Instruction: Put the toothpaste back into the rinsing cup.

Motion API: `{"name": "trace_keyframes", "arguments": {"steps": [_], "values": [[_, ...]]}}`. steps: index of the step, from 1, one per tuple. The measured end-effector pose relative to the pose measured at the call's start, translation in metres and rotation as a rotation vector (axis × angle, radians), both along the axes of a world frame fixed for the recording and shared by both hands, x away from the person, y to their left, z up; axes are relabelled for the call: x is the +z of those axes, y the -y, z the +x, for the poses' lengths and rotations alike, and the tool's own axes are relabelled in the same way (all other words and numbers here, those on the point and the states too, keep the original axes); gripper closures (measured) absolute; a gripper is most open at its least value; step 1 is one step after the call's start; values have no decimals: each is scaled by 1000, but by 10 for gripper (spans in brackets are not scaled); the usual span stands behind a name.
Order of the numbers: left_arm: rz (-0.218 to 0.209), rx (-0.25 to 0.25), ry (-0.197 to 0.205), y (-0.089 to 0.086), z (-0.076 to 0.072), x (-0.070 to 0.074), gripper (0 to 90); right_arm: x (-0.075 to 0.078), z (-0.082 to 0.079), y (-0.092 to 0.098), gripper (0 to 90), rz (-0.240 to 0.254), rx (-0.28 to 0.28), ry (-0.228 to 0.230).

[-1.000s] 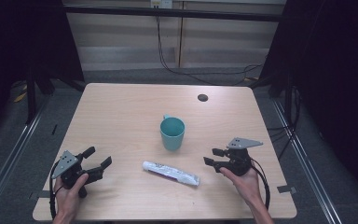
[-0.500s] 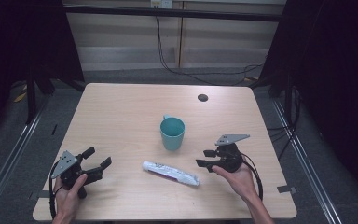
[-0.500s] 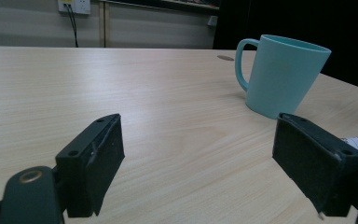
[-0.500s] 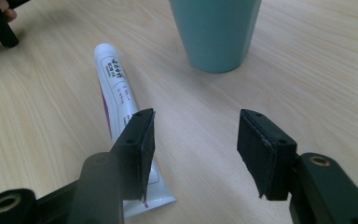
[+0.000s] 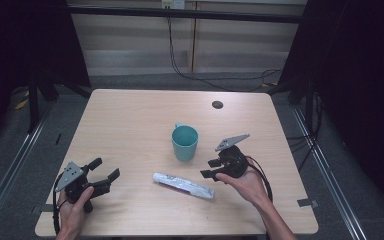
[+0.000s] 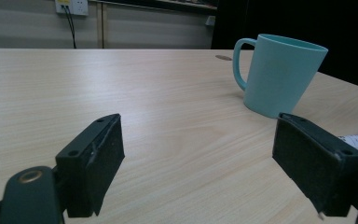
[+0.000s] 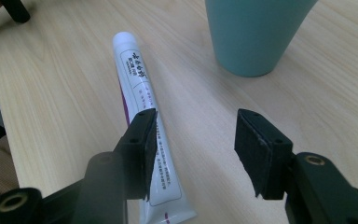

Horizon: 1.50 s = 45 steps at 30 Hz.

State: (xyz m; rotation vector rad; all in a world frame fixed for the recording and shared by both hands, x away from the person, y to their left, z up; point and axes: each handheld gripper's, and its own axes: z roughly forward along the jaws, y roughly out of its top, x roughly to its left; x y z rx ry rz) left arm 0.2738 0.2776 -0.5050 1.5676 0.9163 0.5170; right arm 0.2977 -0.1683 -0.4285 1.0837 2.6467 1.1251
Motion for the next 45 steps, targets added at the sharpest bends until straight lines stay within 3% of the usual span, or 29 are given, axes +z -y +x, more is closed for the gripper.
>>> {"name": "trace_keyframes", "arguments": {"steps": [12,24,38,45], "values": [[-2,-2,0,0,0,0,163,7,14,-23,456,-115,58,-64],[-3,-3,-1,0,0,0,163,9,23,-45,471,-189,130,-122],[-3,-5,-3,-1,1,0,162,11,34,-75,609,-289,208,-172],[-4,-5,-1,-1,0,0,162,6,38,-89,583,-340,264,-215]]}}
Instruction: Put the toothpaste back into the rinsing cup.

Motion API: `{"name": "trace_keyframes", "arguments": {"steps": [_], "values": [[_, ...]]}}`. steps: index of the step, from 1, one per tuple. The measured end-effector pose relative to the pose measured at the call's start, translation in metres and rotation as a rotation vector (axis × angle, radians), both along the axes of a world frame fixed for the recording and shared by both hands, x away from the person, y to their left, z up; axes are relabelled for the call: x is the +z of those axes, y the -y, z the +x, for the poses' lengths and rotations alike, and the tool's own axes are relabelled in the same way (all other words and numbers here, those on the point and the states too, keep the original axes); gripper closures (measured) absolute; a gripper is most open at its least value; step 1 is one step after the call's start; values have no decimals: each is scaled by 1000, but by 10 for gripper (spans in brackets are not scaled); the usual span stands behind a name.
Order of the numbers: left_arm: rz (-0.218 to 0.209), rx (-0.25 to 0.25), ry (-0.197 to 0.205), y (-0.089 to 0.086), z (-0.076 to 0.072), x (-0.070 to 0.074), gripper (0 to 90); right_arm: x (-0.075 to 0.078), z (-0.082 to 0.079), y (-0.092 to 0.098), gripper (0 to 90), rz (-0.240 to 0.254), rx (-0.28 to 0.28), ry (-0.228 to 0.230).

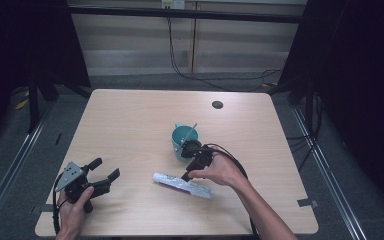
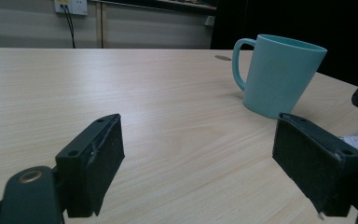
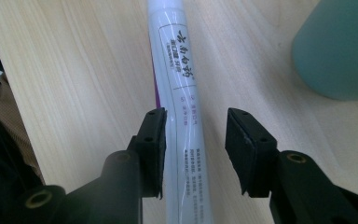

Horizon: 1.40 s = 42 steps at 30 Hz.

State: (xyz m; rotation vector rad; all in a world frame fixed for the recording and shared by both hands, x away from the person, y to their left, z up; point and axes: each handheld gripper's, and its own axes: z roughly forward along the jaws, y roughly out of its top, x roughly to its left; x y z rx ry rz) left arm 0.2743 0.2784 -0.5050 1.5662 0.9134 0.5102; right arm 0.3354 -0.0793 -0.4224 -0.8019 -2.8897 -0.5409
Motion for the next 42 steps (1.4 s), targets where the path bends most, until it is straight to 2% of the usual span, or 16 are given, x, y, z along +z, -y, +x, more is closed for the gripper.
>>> {"name": "trace_keyframes", "arguments": {"steps": [6,10,17,25,30,33,37,42], "values": [[-3,-4,-5,0,0,0,162,-3,2,-5,557,-23,22,-25],[0,-2,0,0,0,0,161,-7,3,-9,570,-43,44,-41],[-2,-5,0,0,0,0,161,-19,6,-19,571,-89,76,-68],[-2,-5,-1,0,0,0,160,-25,7,-23,550,-106,87,-84],[-2,-6,0,0,0,0,160,-31,8,-27,550,-121,104,-77],[4,-8,-1,-1,0,0,161,-34,6,-31,560,-132,119,-58],[-4,-5,-2,0,0,0,160,-36,7,-33,577,-132,130,-64],[6,-10,-1,-1,0,0,160,-43,3,-39,601,-147,139,-74]]}}
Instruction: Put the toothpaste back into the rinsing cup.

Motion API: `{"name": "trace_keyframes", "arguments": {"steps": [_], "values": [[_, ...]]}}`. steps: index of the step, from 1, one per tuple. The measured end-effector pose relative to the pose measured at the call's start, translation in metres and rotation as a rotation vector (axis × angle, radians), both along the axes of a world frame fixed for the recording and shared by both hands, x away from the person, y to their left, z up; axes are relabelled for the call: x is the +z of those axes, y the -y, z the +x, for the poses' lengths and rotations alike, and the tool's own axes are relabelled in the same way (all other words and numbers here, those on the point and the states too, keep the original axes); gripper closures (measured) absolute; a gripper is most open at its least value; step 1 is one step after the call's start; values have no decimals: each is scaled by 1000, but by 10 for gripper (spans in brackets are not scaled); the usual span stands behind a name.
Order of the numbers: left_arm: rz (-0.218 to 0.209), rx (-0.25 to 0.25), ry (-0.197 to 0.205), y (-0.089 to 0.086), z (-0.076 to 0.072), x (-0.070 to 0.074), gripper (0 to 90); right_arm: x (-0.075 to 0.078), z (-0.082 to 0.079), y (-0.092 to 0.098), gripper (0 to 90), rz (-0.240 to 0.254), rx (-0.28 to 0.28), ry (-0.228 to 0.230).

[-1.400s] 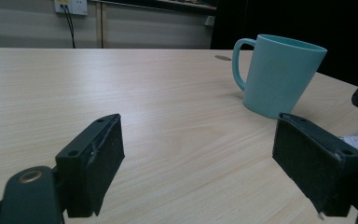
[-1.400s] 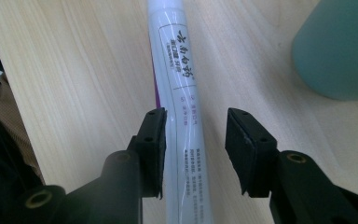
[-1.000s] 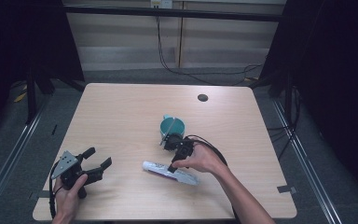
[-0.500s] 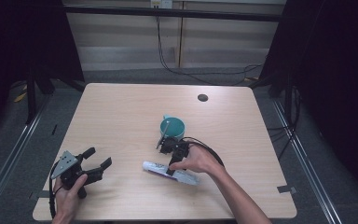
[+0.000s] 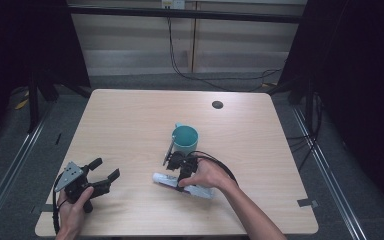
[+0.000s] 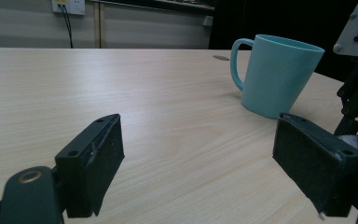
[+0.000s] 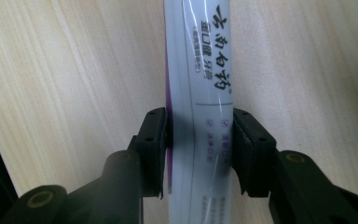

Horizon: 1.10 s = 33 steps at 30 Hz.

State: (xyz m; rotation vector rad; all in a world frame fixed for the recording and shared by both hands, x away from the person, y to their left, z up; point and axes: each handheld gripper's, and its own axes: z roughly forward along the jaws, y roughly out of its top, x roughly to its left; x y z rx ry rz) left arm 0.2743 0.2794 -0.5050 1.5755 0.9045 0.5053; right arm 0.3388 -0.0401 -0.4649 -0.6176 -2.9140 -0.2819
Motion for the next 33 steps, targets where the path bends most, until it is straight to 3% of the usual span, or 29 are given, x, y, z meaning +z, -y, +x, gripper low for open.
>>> {"name": "trace_keyframes", "arguments": {"steps": [8,9,10,26,33], "values": [[-8,-1,-4,0,0,0,161,0,0,0,650,-3,-10,-12],[-3,1,-1,-1,0,0,161,4,0,0,739,19,0,-19],[0,3,0,0,0,0,161,6,0,1,755,31,-2,-32],[-6,0,-5,0,0,0,161,-2,-2,-8,752,-26,6,-54],[-7,3,-7,-1,0,0,161,-2,-6,-11,753,-46,18,-29]]}}
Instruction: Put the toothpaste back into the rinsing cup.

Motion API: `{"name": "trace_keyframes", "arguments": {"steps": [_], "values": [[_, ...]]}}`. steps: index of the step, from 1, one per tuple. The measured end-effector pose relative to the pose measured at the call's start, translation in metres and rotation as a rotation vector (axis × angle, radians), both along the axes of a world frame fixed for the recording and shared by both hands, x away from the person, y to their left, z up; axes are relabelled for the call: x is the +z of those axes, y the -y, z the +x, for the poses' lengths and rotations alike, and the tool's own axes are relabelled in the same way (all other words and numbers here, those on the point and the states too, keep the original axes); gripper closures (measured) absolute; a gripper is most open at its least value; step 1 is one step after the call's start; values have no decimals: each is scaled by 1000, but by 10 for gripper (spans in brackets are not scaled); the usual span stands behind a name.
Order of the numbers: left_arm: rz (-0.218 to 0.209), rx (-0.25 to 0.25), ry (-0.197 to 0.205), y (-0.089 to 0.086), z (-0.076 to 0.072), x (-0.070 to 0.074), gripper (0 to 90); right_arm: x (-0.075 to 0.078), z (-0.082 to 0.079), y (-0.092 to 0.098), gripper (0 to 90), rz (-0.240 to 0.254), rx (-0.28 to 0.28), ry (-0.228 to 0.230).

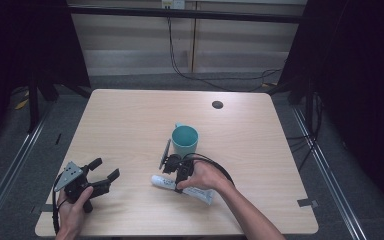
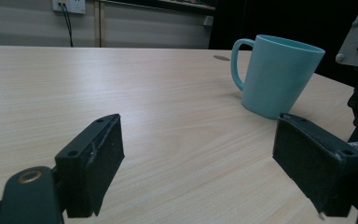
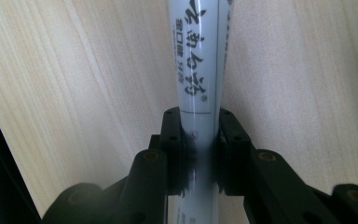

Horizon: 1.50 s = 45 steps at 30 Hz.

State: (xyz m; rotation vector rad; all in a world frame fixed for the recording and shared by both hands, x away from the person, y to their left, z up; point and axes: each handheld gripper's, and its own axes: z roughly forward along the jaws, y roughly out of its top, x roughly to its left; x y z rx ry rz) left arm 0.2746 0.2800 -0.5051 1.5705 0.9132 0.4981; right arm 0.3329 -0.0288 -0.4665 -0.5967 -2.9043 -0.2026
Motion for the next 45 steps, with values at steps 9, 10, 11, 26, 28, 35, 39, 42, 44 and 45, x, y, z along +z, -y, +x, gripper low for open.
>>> {"name": "trace_keyframes", "arguments": {"steps": [9,10,11,26,28,35,39,42,44,45], "values": [[-2,-4,0,0,0,0,161,0,-1,-3,766,-15,-28,-5],[-2,-4,1,0,0,0,161,0,-1,-2,767,-14,-28,-5],[-2,-4,1,0,0,0,161,0,-1,-2,767,-14,-28,-5],[-3,-3,-6,-1,0,0,161,10,-3,7,772,-10,-47,-6],[-3,-3,-5,-1,0,0,161,11,-3,7,772,-12,-47,-7],[-3,-3,-6,-1,0,0,161,21,-3,7,772,3,-47,1],[-3,-3,-6,-1,0,0,161,27,-3,8,772,7,-44,15],[-3,-3,-5,-1,0,0,161,35,-3,9,772,16,-49,28],[-3,-3,-6,-1,0,0,161,38,-3,10,772,34,-61,45],[-3,-3,-6,-1,0,0,161,39,-3,11,772,33,-62,42]]}}
